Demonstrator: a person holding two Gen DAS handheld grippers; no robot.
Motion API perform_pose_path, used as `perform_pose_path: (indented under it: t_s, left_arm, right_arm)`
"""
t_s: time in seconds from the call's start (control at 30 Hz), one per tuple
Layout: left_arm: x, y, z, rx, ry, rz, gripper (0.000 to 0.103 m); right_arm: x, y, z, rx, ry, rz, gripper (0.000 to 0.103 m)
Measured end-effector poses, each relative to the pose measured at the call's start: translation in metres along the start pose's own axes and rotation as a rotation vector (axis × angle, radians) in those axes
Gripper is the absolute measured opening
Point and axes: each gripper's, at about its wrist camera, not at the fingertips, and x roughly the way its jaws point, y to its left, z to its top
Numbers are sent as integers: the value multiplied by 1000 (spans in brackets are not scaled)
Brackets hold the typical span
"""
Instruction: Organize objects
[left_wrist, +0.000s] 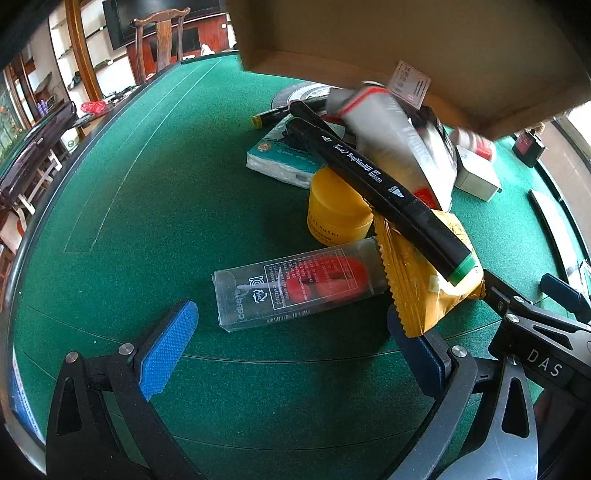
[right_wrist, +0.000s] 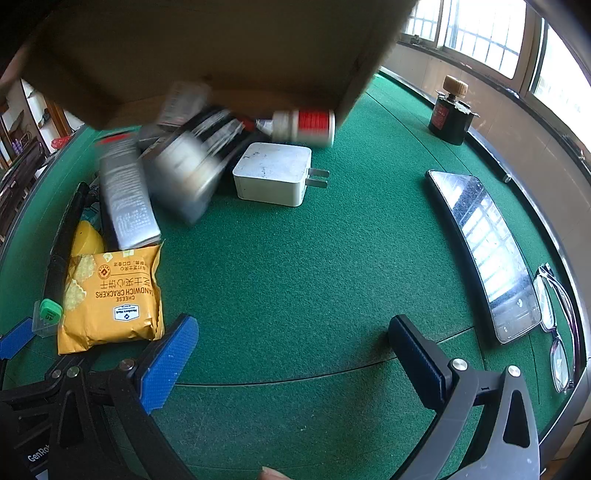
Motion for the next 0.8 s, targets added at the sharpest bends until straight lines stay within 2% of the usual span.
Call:
perform_pose_path:
  t_s: [0.8]
  left_arm:
    - [0,2,0,-1,0,1,103]
  right_arm:
    - [0,1,0,-2,0,1,103]
